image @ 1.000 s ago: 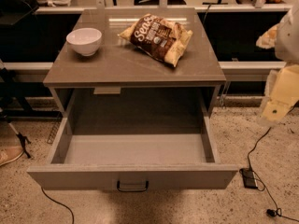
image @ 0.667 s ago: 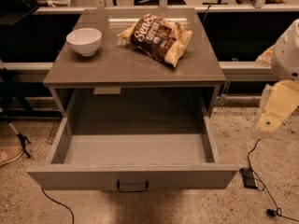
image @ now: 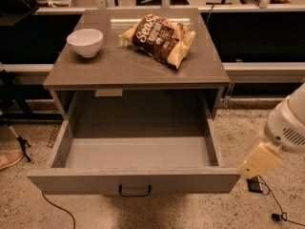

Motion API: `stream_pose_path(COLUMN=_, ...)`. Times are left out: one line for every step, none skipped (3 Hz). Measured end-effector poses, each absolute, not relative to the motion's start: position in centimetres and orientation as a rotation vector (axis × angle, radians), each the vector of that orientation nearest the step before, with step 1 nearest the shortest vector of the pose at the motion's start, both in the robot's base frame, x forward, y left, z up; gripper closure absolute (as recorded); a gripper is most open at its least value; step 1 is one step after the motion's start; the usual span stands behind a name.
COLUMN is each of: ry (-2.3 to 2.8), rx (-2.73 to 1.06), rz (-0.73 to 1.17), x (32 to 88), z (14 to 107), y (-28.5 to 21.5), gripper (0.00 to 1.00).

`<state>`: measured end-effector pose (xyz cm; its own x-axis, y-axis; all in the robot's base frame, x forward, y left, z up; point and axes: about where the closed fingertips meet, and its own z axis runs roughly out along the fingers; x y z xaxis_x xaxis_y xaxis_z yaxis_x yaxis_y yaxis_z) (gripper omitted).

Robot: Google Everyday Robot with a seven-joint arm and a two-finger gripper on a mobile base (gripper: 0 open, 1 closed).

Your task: Close top drawer

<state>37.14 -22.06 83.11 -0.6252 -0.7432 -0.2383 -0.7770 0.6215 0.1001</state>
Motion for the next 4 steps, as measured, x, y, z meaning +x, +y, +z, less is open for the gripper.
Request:
stream_pose_path(ry=2.799, rx=-1.138, rz=0.386, x=34.4, z=76.8, y=-21.2, gripper=0.65)
stream_pose_path(ry=2.906, rx=-1.024, rz=0.438, x=32.3, z=71.4, y=-20.6, gripper=0.88)
stream_pose_path(ry=2.987, rx=-0.898, rz=0.424, x=32.1, z=67.1, y=-20.4, gripper=1.0)
stream_pose_path(ry=2.968, rx=-0.85, rz=0.344, x=37.9, z=62.9, y=-18.4, gripper=1.0)
